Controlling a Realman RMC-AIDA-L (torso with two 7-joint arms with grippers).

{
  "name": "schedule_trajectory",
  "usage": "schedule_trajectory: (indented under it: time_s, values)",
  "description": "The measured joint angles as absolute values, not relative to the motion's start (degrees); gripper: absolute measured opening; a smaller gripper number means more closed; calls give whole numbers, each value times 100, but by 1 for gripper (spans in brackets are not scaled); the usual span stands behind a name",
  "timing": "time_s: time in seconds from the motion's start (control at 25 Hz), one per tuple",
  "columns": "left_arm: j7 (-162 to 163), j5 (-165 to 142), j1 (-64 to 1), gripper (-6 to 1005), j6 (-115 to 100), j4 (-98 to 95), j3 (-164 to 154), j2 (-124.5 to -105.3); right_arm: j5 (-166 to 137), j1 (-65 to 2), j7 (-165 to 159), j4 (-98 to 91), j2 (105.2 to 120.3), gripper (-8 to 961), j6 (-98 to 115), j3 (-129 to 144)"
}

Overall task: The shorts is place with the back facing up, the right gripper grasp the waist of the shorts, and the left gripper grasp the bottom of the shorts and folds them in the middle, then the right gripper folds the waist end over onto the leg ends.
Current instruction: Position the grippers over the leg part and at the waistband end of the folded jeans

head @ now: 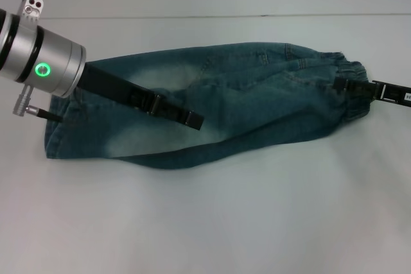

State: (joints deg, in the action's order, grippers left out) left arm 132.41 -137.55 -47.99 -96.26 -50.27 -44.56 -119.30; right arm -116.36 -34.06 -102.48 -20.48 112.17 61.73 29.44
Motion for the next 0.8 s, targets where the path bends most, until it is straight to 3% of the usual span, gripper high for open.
schedule_trajectory:
  time_s: [0.36,0.8]
  values:
    - [13245,-13755,-4802,817,-9626,-5027,-4456,-11926,-11642,-3333,-10487,-2056,11206,864,6143,2913]
    - [13227,-13753,-4781,818,-9636,-5027,-4456,-11943,-11672,-3341,-10643,-2055,11148,377,5956,2972]
